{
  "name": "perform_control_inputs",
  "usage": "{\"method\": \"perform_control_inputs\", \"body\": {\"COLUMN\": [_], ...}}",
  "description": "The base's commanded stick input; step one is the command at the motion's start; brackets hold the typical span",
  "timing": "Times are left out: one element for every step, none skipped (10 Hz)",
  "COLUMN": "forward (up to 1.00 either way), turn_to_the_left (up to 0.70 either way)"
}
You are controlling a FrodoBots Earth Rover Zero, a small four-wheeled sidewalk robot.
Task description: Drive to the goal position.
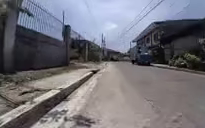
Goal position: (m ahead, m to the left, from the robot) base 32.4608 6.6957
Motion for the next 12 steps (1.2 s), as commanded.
{"method": "perform_control_inputs", "body": {"forward": [1.00, 1.00, 1.00, 1.00, 1.00, 1.00, 1.00, 1.00, 1.00, 1.00, 1.00, 1.00], "turn_to_the_left": [-0.27, -0.08, 0.00, 0.00, 0.00, 0.00, 0.00, 0.00, -0.24, 0.00, 0.00, 0.00]}}
